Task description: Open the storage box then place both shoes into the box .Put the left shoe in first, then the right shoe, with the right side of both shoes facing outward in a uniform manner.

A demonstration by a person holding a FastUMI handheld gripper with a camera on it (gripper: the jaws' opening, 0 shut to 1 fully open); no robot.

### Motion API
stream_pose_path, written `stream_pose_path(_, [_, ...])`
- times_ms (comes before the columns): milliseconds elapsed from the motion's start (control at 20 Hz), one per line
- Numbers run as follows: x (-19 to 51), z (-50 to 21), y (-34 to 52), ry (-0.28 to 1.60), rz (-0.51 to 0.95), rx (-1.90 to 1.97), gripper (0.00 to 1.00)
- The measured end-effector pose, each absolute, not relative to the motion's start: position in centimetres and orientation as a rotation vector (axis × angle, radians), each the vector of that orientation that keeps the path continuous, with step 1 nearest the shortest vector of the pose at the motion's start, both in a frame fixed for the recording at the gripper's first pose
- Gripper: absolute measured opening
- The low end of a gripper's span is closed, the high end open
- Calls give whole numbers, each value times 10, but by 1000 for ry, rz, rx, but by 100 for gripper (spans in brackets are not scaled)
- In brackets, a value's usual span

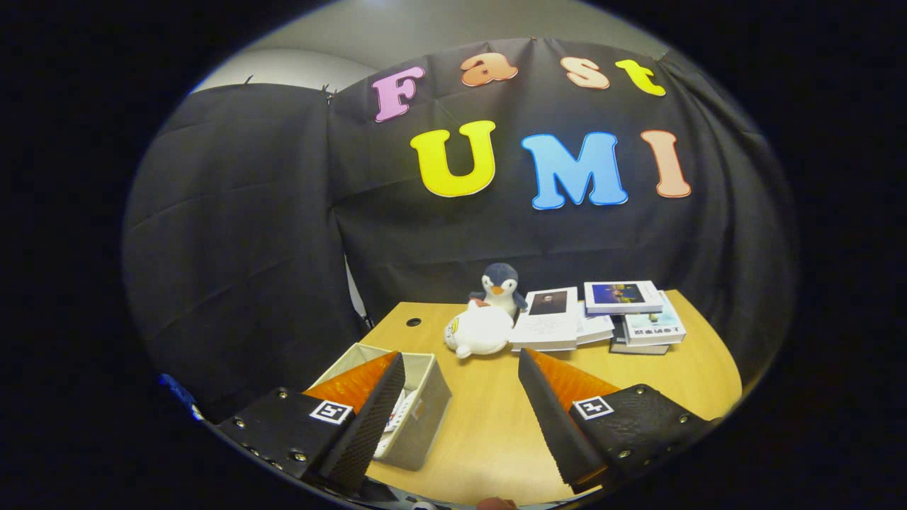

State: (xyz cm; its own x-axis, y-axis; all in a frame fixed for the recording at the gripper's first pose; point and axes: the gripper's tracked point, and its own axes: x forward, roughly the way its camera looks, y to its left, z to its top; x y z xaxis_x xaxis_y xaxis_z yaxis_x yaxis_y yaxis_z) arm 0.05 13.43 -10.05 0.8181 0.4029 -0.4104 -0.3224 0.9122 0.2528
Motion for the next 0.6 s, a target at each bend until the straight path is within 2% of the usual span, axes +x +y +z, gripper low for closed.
stream_pose_path(600, [5,-73,-16,315,177,132,97])
